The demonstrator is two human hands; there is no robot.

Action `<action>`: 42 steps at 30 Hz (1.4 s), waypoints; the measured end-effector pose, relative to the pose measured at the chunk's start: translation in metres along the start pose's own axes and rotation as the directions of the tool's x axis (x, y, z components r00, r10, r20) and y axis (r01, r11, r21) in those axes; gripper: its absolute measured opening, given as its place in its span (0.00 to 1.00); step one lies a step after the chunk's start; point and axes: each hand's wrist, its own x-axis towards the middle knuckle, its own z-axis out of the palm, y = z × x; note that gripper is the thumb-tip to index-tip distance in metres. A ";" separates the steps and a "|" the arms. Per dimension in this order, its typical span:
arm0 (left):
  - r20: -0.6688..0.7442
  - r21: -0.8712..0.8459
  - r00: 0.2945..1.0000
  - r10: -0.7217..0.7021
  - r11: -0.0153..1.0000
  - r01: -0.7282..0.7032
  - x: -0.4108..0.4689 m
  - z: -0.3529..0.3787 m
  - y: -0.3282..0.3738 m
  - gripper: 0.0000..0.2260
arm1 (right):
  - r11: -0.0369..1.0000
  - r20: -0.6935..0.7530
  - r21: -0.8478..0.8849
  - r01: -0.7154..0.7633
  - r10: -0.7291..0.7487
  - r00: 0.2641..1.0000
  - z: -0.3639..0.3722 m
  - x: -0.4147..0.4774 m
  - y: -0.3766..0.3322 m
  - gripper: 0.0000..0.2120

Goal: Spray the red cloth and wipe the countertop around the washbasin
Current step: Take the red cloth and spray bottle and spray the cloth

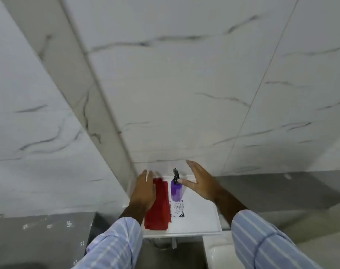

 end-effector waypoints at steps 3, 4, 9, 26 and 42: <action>0.085 0.026 0.992 -0.096 0.995 0.094 0.005 0.039 -0.001 0.28 | 0.984 0.007 0.169 -0.051 0.051 0.999 0.036 0.009 0.015 0.46; 0.118 0.041 0.984 -0.137 0.990 0.133 0.002 0.049 0.001 0.31 | 0.977 0.009 0.200 -0.070 0.070 0.998 0.046 0.009 0.016 0.48; 0.223 0.192 0.936 -0.273 0.953 0.233 -0.005 0.105 -0.003 0.43 | 0.941 -0.003 0.321 -0.110 0.118 0.993 0.086 0.025 0.035 0.50; 0.407 -0.738 0.863 -0.299 0.448 0.504 0.016 0.050 -0.019 0.16 | 0.916 -0.116 0.399 -0.033 0.086 0.990 0.067 0.019 0.034 0.48; 0.399 -0.710 0.914 -0.069 -0.654 0.260 -0.023 -0.042 0.017 0.23 | 0.928 0.081 0.363 -0.086 0.061 0.995 0.006 -0.008 -0.083 0.22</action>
